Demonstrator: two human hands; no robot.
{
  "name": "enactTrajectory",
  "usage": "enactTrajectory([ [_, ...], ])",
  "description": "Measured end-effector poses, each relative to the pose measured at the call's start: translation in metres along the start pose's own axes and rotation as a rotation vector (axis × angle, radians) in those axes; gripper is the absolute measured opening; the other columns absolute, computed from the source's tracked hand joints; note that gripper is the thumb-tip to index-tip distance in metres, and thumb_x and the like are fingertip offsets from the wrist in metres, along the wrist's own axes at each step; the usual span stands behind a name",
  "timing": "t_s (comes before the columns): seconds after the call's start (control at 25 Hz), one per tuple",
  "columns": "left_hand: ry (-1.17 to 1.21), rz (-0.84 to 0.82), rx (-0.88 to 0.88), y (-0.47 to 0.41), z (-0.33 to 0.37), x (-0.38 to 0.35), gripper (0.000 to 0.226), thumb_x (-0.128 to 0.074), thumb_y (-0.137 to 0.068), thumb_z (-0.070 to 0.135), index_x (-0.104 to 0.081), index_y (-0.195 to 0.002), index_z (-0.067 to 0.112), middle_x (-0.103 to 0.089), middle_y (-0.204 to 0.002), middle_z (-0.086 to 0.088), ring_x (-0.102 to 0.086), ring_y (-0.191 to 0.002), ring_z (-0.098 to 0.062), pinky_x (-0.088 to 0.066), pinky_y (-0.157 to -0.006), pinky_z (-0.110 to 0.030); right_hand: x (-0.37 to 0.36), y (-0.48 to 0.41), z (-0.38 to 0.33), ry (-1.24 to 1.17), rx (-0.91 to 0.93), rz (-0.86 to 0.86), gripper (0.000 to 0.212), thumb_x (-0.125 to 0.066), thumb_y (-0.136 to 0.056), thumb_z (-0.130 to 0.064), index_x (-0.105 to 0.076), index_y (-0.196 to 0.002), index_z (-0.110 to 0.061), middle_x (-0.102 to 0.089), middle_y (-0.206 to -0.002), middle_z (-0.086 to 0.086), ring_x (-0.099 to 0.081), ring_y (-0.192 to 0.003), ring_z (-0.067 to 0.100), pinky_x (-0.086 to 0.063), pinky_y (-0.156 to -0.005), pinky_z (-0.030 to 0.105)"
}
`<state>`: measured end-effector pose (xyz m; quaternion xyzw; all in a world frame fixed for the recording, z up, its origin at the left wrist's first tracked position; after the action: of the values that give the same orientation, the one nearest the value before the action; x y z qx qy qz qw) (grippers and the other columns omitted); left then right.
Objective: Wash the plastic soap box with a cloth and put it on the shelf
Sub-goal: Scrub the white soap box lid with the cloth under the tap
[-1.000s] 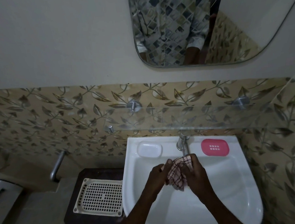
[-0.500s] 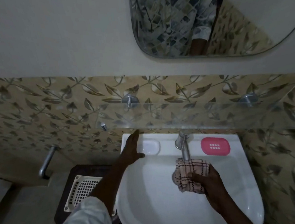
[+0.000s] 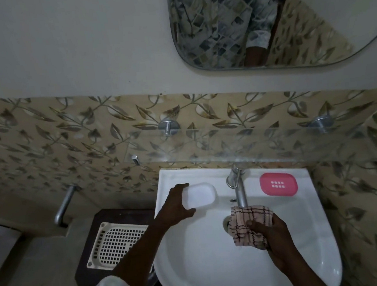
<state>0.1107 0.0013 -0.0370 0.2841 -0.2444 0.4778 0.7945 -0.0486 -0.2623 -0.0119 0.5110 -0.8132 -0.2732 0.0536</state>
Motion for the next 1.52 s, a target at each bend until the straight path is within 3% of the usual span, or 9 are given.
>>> enactTrajectory([
  [0.16, 0.098, 0.157, 0.021, 0.01, 0.008, 0.017, 0.092, -0.089, -0.064, 0.026, -0.043, -0.142, 0.011, -0.045, -0.144, -0.002, -0.042, -0.133, -0.017, -0.03, -0.106, -0.02, 0.003, 0.002, -0.002, -0.015, -0.001, 0.012, 0.034, -0.071, -0.076, 0.012, -0.067, -0.108, 0.002, -0.075, -0.099, 0.025, -0.073, -0.088, 0.043, -0.062, -0.069, 0.049],
  [0.4, 0.034, 0.113, -0.153, 0.055, 0.029, 0.021, 0.101, -0.083, -0.066, 0.028, -0.03, -0.151, 0.014, -0.039, -0.14, 0.007, -0.036, -0.131, -0.011, -0.031, -0.111, -0.025, -0.006, 0.015, -0.005, -0.062, 0.003, -0.016, 0.033, -0.069, -0.078, 0.013, -0.067, -0.109, 0.004, -0.074, -0.099, 0.027, -0.073, -0.087, 0.044, -0.061, -0.065, 0.047],
  [0.64, -0.331, 0.14, -0.532, 0.085, 0.078, 0.042, 0.093, -0.074, -0.07, 0.023, -0.03, -0.151, 0.011, -0.035, -0.148, -0.004, -0.034, -0.134, -0.019, -0.034, -0.111, -0.029, 0.0, 0.025, -0.032, -0.21, -0.026, -0.012, 0.035, -0.071, -0.077, 0.006, -0.067, -0.111, 0.008, -0.071, -0.107, 0.03, -0.069, -0.098, 0.046, -0.061, -0.078, 0.049],
  [0.8, -0.545, 0.086, -0.607, 0.09, 0.11, 0.043, 0.095, -0.076, -0.062, 0.009, -0.033, -0.146, 0.015, -0.033, -0.147, -0.002, -0.049, -0.113, -0.024, -0.037, -0.096, -0.024, 0.005, 0.031, -0.046, -0.279, -0.043, -0.034, 0.04, -0.069, -0.078, 0.008, -0.063, -0.117, 0.011, -0.065, -0.117, 0.034, -0.062, -0.11, 0.048, -0.052, -0.095, 0.055],
  [0.92, -0.668, 0.03, -0.711, 0.092, 0.127, 0.042, 0.098, -0.074, -0.06, -0.007, -0.032, -0.147, 0.015, -0.038, -0.151, -0.006, -0.057, -0.102, -0.028, -0.048, -0.087, -0.033, 0.007, 0.031, -0.058, -0.323, -0.035, -0.035, 0.044, -0.069, -0.079, 0.009, -0.061, -0.122, 0.011, -0.063, -0.122, 0.034, -0.059, -0.116, 0.05, -0.045, -0.103, 0.06],
  [1.08, -0.781, 0.016, -0.789, 0.097, 0.143, 0.046, 0.099, -0.066, -0.065, -0.015, -0.029, -0.153, 0.011, -0.04, -0.155, -0.011, -0.055, -0.119, -0.029, -0.048, -0.095, -0.035, 0.002, 0.034, -0.066, -0.432, -0.051, -0.057, 0.049, -0.065, -0.082, 0.006, -0.054, -0.13, 0.013, -0.056, -0.132, 0.034, -0.052, -0.125, 0.048, -0.045, -0.103, 0.055],
  [1.2, -0.77, -0.027, -0.809, 0.109, 0.167, 0.05, 0.093, -0.071, -0.066, -0.011, -0.035, -0.15, 0.005, -0.039, -0.156, -0.016, -0.048, -0.135, -0.033, -0.044, -0.103, -0.038, -0.007, 0.045, -0.07, -0.48, -0.087, -0.086, 0.054, -0.062, -0.079, 0.008, -0.052, -0.132, 0.01, -0.058, -0.129, 0.029, -0.06, -0.112, 0.041, -0.054, -0.094, 0.047],
  [1.4, -0.713, 0.247, -0.922, 0.117, 0.197, 0.092, 0.089, -0.078, -0.064, -0.003, -0.039, -0.144, 0.005, -0.045, -0.149, -0.018, -0.057, -0.122, -0.036, -0.053, -0.092, -0.041, -0.008, 0.047, -0.079, -0.55, -0.097, -0.117, 0.041, -0.066, -0.071, 0.007, -0.063, -0.112, 0.006, -0.068, -0.109, 0.025, -0.071, -0.089, 0.033, -0.056, -0.086, 0.044],
  [1.52, -0.718, 0.238, -1.052, 0.126, 0.18, 0.066, 0.079, -0.071, -0.072, -0.005, -0.039, -0.144, 0.006, -0.049, -0.147, -0.017, -0.059, -0.113, -0.031, -0.053, -0.085, -0.037, -0.006, 0.046, -0.077, -0.493, -0.108, -0.095, 0.053, -0.065, -0.071, 0.008, -0.057, -0.123, 0.012, -0.059, -0.124, 0.032, -0.063, -0.11, 0.043, -0.048, -0.102, 0.052],
])
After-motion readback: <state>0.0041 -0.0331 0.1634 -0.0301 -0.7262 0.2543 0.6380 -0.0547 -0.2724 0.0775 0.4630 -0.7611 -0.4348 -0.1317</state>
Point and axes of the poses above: each hand's wrist, its own y-axis away from the middle knuckle, its own x-axis out of the back of the hand, z = x × y, the point moved 4 cm from there along -y, towards the middle knuckle
